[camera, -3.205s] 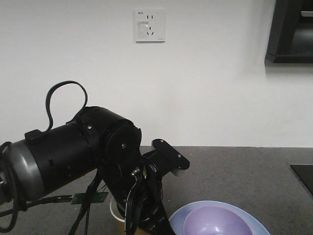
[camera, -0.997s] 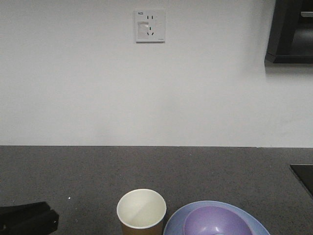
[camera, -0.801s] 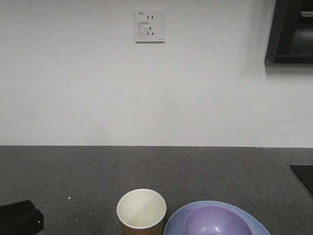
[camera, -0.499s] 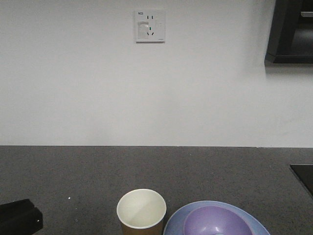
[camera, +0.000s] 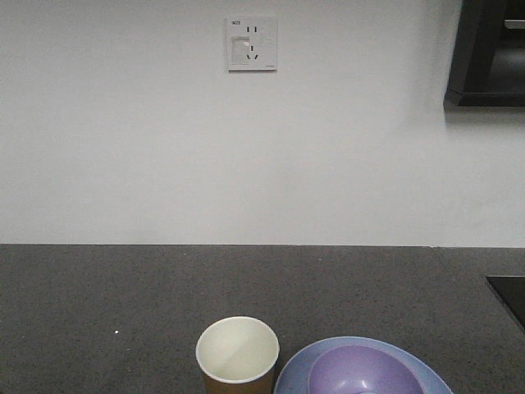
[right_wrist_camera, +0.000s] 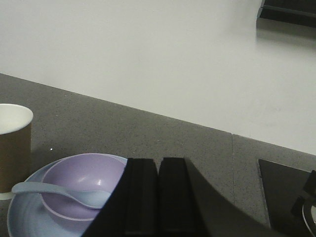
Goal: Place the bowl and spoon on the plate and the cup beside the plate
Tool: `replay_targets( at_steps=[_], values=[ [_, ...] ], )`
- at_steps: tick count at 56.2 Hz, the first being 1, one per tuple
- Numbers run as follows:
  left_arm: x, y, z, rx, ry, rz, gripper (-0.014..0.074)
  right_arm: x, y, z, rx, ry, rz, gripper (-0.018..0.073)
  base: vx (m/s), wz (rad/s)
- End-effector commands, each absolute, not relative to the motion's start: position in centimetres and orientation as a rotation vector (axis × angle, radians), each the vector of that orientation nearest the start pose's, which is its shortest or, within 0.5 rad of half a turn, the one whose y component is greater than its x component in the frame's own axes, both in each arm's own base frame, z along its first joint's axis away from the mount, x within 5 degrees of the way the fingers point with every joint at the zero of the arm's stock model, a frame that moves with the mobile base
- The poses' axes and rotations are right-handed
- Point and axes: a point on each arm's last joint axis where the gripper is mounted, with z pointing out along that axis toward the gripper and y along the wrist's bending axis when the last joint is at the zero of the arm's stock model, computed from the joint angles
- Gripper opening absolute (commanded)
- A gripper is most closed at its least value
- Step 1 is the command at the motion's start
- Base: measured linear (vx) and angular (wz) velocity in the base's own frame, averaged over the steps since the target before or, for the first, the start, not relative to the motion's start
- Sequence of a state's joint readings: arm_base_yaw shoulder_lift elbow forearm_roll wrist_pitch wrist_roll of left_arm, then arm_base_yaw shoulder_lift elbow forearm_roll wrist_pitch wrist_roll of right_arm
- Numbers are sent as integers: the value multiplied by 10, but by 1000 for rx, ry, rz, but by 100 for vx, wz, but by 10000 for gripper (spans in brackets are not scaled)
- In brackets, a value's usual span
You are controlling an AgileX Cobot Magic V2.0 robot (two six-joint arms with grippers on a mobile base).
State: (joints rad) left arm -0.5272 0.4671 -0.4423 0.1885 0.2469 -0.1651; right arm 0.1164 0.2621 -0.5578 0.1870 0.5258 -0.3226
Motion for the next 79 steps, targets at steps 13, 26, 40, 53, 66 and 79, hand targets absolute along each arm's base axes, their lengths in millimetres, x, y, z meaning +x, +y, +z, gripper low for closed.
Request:
replay_targets(
  at_steps=[13, 26, 40, 53, 66, 79],
  values=[
    [61, -9, 237, 103, 1502, -130, -6, 50, 13, 350, -281, 1579, 29, -8, 0, 0],
    [55, -1, 207, -31, 1536, -65, -6, 50, 13, 350, -282, 1580, 29, -8, 0, 0],
    [54, -1, 208, -12, 1524, -37, -6, 50, 13, 350, -282, 1580, 29, -8, 0, 0],
    [54, -1, 208, -12, 1524, -37, -6, 50, 13, 350, -282, 1580, 29, -8, 0, 0],
    [54, -1, 208, -12, 1524, -37, -6, 50, 13, 350, -283, 1583, 29, -8, 0, 0],
    [54, -1, 208, -12, 1524, -37, -6, 50, 13, 350, -283, 1583, 29, -8, 0, 0]
  ],
)
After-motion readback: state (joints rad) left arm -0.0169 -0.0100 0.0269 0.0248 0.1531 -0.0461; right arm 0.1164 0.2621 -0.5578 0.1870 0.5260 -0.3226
